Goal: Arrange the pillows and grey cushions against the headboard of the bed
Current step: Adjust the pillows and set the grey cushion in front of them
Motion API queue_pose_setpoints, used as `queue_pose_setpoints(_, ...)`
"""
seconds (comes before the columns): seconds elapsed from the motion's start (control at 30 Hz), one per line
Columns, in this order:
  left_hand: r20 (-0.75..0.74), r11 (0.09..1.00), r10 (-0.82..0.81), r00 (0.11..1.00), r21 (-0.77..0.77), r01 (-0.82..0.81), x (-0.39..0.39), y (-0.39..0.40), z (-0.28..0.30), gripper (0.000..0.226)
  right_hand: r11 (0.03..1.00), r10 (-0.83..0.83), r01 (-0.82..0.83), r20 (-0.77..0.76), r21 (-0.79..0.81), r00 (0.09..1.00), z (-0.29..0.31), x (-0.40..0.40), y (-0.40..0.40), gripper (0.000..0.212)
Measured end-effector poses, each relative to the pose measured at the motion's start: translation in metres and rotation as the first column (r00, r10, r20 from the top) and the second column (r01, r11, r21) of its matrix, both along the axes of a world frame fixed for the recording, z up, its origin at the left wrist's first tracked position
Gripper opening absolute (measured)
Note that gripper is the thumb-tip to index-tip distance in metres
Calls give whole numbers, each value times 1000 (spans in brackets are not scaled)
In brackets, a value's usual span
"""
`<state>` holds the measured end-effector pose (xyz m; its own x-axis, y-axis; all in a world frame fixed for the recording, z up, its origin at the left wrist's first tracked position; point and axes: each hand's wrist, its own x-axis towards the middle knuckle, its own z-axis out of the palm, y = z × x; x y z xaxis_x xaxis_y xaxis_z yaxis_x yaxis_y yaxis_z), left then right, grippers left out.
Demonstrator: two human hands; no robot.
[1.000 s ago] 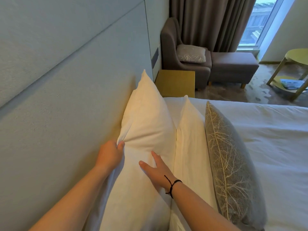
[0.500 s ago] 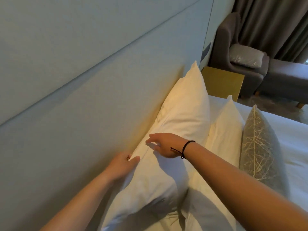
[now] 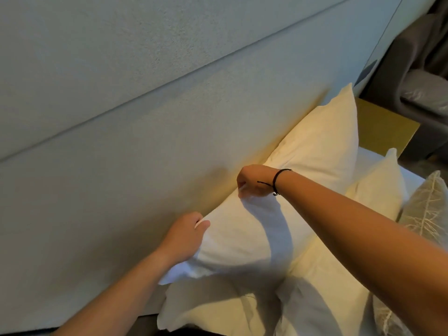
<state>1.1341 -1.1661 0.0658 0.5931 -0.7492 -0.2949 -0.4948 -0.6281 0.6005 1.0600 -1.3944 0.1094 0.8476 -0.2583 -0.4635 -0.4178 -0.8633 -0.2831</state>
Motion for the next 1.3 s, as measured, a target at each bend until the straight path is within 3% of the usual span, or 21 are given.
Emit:
queue_pose_setpoints(0.17, 315, 994, 20, 949, -106, 14, 10, -9, 34, 37, 995, -75, 93, 295, -47, 953, 2, 1, -7, 23)
queue_pose_setpoints(0.23, 444, 998, 12, 896, -58, 15, 9, -15, 39, 35, 988, -137, 156, 395, -17, 909, -4, -5, -8, 26)
queue_pose_setpoints(0.3, 535, 999, -25, 845, 42, 3, 8, -19, 38, 32, 975, -213, 216, 431, 41, 877, -15, -10, -4, 26)
queue_pose_setpoints(0.47, 589, 964, -188, 786, 263, 33, 8, -25, 25, 20, 934, -358, 326, 351, 147, 865, -37, -19, 0, 20)
queue_pose_setpoints(0.5, 577, 963, -200, 792, 266, 50, 7, -29, 21, 21, 906, -413, 346, 326, 244, 850, -39, -23, -1, 19)
queue_pose_setpoints(0.57, 509, 971, -202, 837, 217, 102, 5, -41, 14, 24, 836, -477, 341, 261, 431, 839, -37, -31, -3, 37)
queue_pose_setpoints(0.63, 366, 980, -186, 912, 141, 143, 4, -62, 6, 28, 842, -442, 306, 243, 444, 863, -34, -38, -11, 47)
queue_pose_setpoints(0.77, 62, 994, -105, 993, 25, 103, 2, -115, 0, 39, 901, -410, 339, 278, 270, 869, -25, -50, -49, 37)
queue_pose_setpoints(0.93, -113, 993, -77, 991, -103, 65, 2, -181, 3, 33, 921, -382, 390, 217, 6, 898, -21, -62, -117, 33)
queue_pose_setpoints(1.17, -169, 985, -129, 977, -138, 106, -3, -251, -14, 34, 920, -349, 348, 26, -179, 937, -20, -56, -222, 35)
queue_pose_setpoints(1.3, -171, 983, -92, 981, -172, 62, -4, -268, -26, 25, 915, -254, 224, -48, -334, 966, -29, -48, -270, 39)
